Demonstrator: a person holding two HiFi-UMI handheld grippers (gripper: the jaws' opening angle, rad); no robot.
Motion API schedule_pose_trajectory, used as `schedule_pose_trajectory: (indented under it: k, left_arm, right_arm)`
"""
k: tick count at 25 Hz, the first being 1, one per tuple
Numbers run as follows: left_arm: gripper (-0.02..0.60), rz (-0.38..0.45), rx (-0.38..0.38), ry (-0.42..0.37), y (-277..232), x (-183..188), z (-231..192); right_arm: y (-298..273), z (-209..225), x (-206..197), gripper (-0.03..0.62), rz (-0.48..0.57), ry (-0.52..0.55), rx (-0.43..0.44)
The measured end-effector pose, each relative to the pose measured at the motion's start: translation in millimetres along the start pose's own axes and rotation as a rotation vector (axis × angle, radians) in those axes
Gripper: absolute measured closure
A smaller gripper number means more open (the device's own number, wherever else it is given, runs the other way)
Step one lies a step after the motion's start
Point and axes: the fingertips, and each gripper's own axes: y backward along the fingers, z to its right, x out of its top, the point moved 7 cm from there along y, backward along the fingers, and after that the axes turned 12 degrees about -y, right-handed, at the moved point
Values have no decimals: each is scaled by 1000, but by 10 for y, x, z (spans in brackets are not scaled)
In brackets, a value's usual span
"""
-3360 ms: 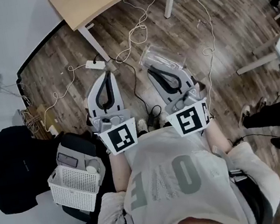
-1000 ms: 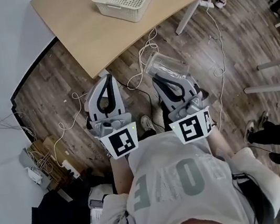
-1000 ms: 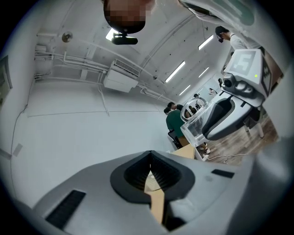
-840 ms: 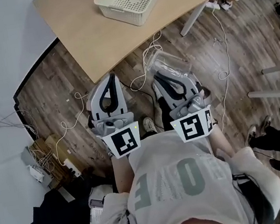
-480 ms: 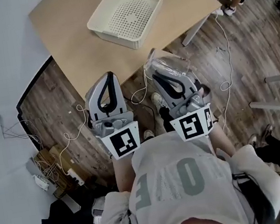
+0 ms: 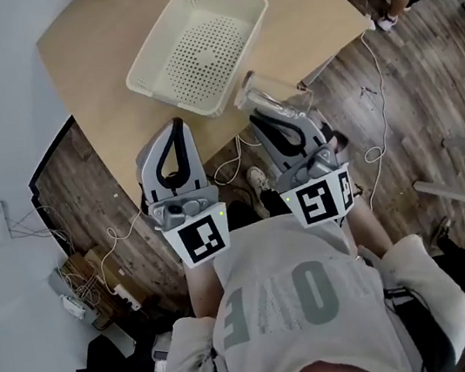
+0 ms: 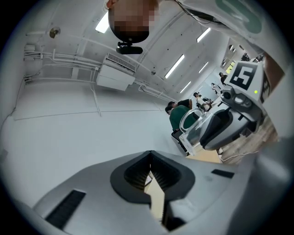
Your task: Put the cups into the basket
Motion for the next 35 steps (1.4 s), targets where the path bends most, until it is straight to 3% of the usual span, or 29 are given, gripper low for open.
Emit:
schedule_pose_trajectory:
  k: [11,17,23,35]
  left_arm:
    - [574,31,-50,11,-522,-154,14]
    - [574,75,-50,10,-772,-264,-196]
    - [574,62,-35,11,-965,-546,-424]
    - [574,56,-48,75,-1295,-1037,-512]
  right_arm:
    - [-511,357,-2,562,19,17,-6]
    - [-772,468,161,562,16,39,-41]
    - [-1184,615,218,562,-10,89,-28]
    - [-1985,800,-58,562,-225,298,96]
